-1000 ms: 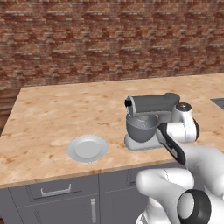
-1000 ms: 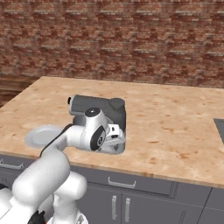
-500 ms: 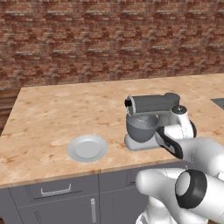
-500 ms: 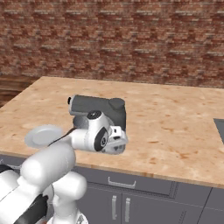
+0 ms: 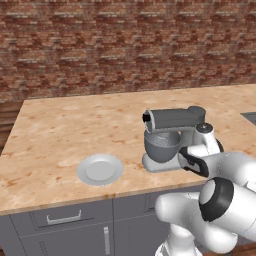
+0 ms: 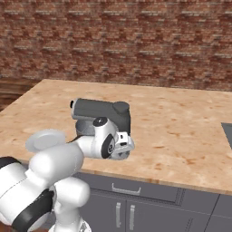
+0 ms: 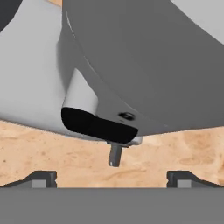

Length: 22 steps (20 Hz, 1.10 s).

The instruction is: Add butter and sugar cubes to the stand mixer bowl and then turn on the stand mixer to begin making frosting.

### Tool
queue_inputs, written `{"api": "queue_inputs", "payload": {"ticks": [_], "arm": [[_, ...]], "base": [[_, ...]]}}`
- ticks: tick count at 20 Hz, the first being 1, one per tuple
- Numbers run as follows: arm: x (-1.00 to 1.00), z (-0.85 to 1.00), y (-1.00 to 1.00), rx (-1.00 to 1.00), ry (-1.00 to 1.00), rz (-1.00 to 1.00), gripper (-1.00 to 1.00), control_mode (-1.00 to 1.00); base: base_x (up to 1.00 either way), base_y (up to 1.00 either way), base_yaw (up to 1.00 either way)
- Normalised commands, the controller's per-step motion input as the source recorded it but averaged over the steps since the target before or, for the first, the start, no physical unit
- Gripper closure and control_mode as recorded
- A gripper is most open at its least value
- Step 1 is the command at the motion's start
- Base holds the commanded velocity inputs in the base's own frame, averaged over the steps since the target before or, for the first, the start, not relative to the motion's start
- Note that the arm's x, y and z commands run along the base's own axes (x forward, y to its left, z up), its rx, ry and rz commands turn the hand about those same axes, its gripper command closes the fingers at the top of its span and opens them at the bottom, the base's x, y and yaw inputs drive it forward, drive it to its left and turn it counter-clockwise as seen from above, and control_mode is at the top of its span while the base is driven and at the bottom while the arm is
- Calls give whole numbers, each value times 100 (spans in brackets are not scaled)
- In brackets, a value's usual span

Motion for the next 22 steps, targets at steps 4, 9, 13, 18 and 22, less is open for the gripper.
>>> {"api": "queue_inputs", "payload": {"ticks": [4, 9, 13, 18, 22], "arm": [[10, -7, 0, 0, -1, 0, -100, -100], [8, -15, 0, 0, -1, 0, -100, -100], [16, -11, 0, 0, -4, 0, -100, -100], [15, -7, 0, 0, -8, 0, -100, -100], [12, -8, 0, 0, -9, 0, -100, -100]], "base": [[0, 0, 0], [0, 0, 0], [0, 0, 0], [0, 0, 0], [0, 0, 0]]}}
